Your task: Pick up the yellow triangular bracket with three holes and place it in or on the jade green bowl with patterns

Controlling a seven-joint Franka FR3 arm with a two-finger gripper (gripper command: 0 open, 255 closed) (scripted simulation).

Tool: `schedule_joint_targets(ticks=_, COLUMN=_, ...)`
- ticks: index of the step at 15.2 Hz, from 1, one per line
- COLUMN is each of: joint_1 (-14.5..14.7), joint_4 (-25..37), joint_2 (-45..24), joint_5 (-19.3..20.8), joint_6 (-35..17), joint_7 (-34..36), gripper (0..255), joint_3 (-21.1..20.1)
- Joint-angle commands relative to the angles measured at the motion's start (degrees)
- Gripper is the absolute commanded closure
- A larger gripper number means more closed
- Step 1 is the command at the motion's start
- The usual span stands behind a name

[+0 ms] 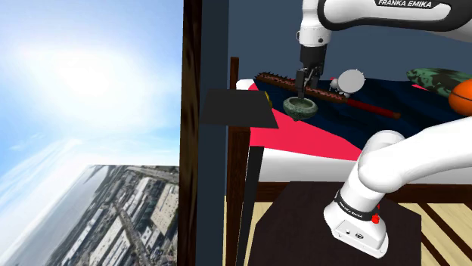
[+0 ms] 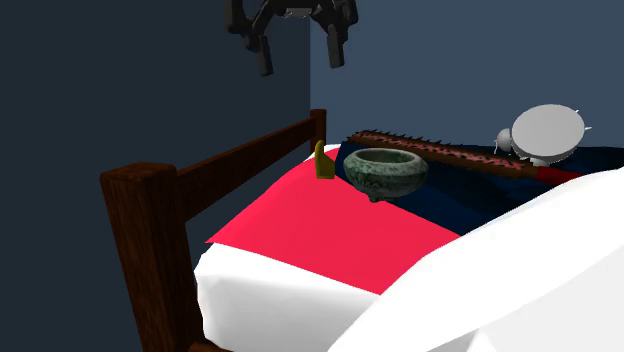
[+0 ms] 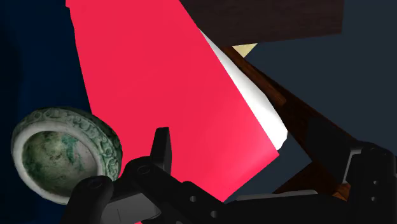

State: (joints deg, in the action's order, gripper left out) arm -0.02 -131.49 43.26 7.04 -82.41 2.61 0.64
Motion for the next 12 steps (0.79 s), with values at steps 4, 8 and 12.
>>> schedule_joint_targets(ticks=4, joint_1=0.3, joint_4=-1.0, joint_2=-1.5, joint_5=2.8, joint_6=-3.8, joint_7=-7.6, gripper=0, joint_3=4.6)
schedule_joint_targets(ticks=8, joint_1=0.9, joint_4=-0.9, joint_2=-5.3, joint_5=5.8, joint_6=-9.1, joint_7=-17.5, gripper=0, joint_3=10.8)
schedule_joint_targets(ticks=12, joint_1=1.9, joint_4=0.8, joint_2=-10.7, joint_5=7.4, joint_6=-14.6, joint_7=-27.4, gripper=0, joint_3=16.7)
